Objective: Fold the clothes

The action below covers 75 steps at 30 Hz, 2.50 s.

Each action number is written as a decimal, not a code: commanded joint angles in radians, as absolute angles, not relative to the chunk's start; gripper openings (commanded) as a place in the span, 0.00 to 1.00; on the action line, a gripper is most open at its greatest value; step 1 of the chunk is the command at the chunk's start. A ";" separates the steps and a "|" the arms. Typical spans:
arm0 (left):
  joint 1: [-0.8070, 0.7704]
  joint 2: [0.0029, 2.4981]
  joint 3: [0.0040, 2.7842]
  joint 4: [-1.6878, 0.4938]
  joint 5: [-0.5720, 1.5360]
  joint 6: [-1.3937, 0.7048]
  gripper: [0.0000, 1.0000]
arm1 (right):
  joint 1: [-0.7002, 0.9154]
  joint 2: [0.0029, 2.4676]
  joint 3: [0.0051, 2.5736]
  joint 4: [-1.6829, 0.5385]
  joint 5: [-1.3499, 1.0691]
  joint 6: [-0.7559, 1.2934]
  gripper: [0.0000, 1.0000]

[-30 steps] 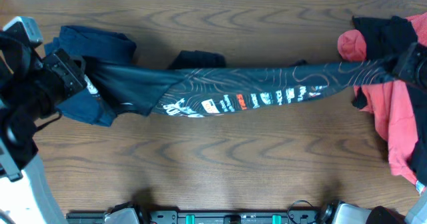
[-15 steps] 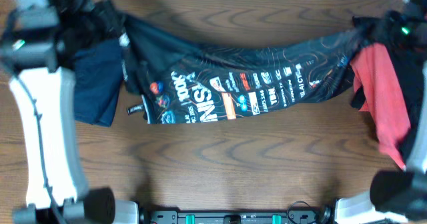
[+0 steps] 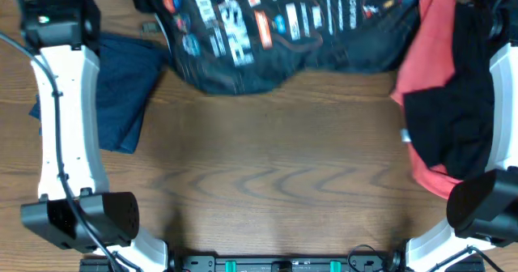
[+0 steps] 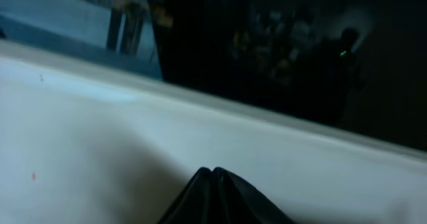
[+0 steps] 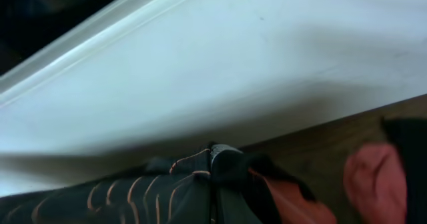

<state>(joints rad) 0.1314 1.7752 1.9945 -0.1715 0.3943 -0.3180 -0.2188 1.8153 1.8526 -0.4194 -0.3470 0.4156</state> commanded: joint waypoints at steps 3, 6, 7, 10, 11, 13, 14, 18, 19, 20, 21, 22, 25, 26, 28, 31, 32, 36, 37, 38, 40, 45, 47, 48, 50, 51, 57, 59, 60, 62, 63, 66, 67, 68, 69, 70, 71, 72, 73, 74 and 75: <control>0.152 1.724 2.034 -0.439 0.498 -0.318 0.06 | -0.232 1.777 1.883 -0.627 -0.374 0.261 0.01; 0.152 1.718 2.034 -0.793 0.524 -0.255 0.06 | -0.228 1.781 1.882 -0.873 -0.356 0.102 0.01; 0.151 1.718 2.033 -0.910 0.524 -0.239 0.06 | -0.226 1.786 1.881 -0.962 -0.341 0.060 0.01; 0.149 1.720 2.000 -1.219 0.523 -0.170 0.06 | -0.223 1.792 1.864 -1.156 -0.298 -0.008 0.01; 0.149 1.720 1.980 -1.301 0.519 -0.160 0.06 | -0.223 1.792 1.850 -1.217 -0.271 -0.018 0.01; 0.149 1.720 1.938 -1.412 0.503 -0.148 0.06 | -0.222 1.792 1.825 -1.341 -0.189 -0.016 0.01; 0.149 1.720 1.909 -1.462 0.496 -0.133 0.06 | -0.222 1.792 1.809 -1.389 -0.155 -0.016 0.01; 0.146 1.720 1.774 -1.549 0.430 -0.097 0.06 | -0.222 1.792 1.710 -1.490 -0.081 -0.016 0.01; 0.146 1.720 1.737 -1.560 0.404 -0.097 0.06 | -0.223 1.792 1.678 -1.499 -0.060 -0.016 0.01; 0.147 1.720 1.693 -1.570 0.377 -0.097 0.06 | -0.224 1.792 1.643 -1.505 -0.040 -0.016 0.01; 0.146 1.720 1.654 -1.575 0.352 -0.097 0.06 | -0.224 1.792 1.612 -1.507 -0.030 -0.016 0.01; 0.146 1.720 1.608 -1.575 0.329 -0.097 0.06 | -0.224 1.792 1.576 -1.509 -0.030 -0.015 0.01; 0.147 1.720 1.501 -1.565 0.299 -0.097 0.06 | -0.224 1.792 1.480 -1.500 -0.031 0.001 0.05; 0.147 1.720 1.467 -1.554 0.294 -0.097 0.06 | -0.224 1.792 1.451 -1.489 -0.031 0.004 0.07; 0.147 1.720 1.424 -1.525 0.279 -0.097 0.06 | -0.224 1.792 1.411 -1.465 -0.031 0.008 0.18; 0.147 1.720 1.409 -1.500 0.235 -0.106 0.06 | -0.228 1.792 1.401 -1.420 -0.027 0.056 0.27; 0.147 1.718 1.409 -1.494 0.225 -0.112 0.06 | -0.233 1.792 1.406 -1.390 -0.027 0.078 0.29; 0.150 1.718 1.409 -1.480 0.215 -0.120 0.06 | -0.257 1.791 1.462 -1.280 -0.056 0.148 0.31; 0.150 1.718 1.409 -1.471 0.212 -0.137 0.06 | -0.264 1.791 1.478 -1.250 -0.073 0.155 0.31; 0.150 1.718 1.409 -1.463 0.212 -0.147 0.05 | -0.273 1.791 1.491 -1.205 -0.107 0.156 0.29; 0.150 1.718 1.409 -1.449 0.212 -0.153 0.06 | -0.288 1.792 1.496 -1.097 -0.165 0.129 0.06; 0.150 1.718 1.409 -1.426 0.216 -0.159 0.06 | -0.293 1.825 1.490 -0.948 -0.236 0.000 0.01; 0.150 1.718 1.409 -1.419 0.216 -0.159 0.06 | -0.288 1.855 1.490 -0.929 -0.322 -0.074 0.01; 0.150 1.718 1.409 -1.415 0.216 -0.159 0.06 | -0.286 1.871 1.490 -0.926 -0.353 -0.096 0.01; 0.150 1.718 1.409 -1.414 0.217 -0.163 0.06 | -0.281 1.910 1.490 -0.921 -0.373 -0.111 0.01; 0.150 1.718 1.409 -1.411 0.217 -0.163 0.06 | -0.280 1.935 1.490 -0.915 -0.364 -0.110 0.01; 0.150 1.718 1.409 -1.395 0.220 -0.162 0.06 | -0.294 2.070 1.490 -0.879 -0.166 -0.022 0.01; 0.150 1.718 1.409 -1.392 0.220 -0.162 0.06 | -0.303 2.114 1.490 -0.855 -0.136 -0.023 0.01; 0.150 1.718 1.409 -1.388 0.220 -0.162 0.06 | -0.310 2.134 1.490 -0.846 -0.115 -0.023 0.01; 0.150 1.718 1.409 -1.384 0.220 -0.162 0.06 | -0.332 2.177 1.490 -0.833 -0.027 0.019 0.01; 0.150 1.718 1.409 -1.381 0.220 -0.162 0.06 | -0.346 2.190 1.490 -0.832 0.036 0.065 0.01; 0.150 1.718 1.409 -1.381 0.220 -0.162 0.06 | -0.409 2.203 1.491 -0.845 0.241 0.227 0.01; 0.150 1.718 1.409 -1.381 0.219 -0.162 0.06 | -0.441 2.199 1.496 -0.853 0.280 0.266 0.01; 0.150 1.718 1.409 -1.381 0.219 -0.162 0.06 | -0.471 2.197 1.504 -0.862 0.289 0.289 0.01; 0.150 1.718 1.409 -1.381 0.219 -0.162 0.06 | -0.510 2.193 1.518 -0.871 0.287 0.304 0.01; 0.150 1.718 1.409 -1.381 0.219 -0.162 0.06 | -0.545 2.191 1.531 -0.881 0.279 0.324 0.01; 0.150 1.718 1.409 -1.381 0.219 -0.162 0.06 | -0.586 2.186 1.548 -0.888 0.255 0.337 0.01; 0.150 1.718 1.409 -1.381 0.219 -0.162 0.06 | -0.621 2.182 1.563 -0.890 0.223 0.336 0.01; 0.150 1.718 1.409 -1.381 0.219 -0.162 0.06 | -0.654 2.178 1.578 -0.891 0.175 0.335 0.01; 0.150 1.718 1.409 -1.381 0.219 -0.162 0.07 | -0.688 2.172 1.594 -0.893 0.110 0.320 0.01; 0.150 1.718 1.409 -1.382 0.219 -0.162 0.06 | -0.718 2.166 1.609 -0.894 0.037 0.306 0.01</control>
<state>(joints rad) 0.1471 1.7214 1.4094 -1.3792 0.2321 -0.1574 -0.6285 2.1506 1.5719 -0.8883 0.0799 0.2676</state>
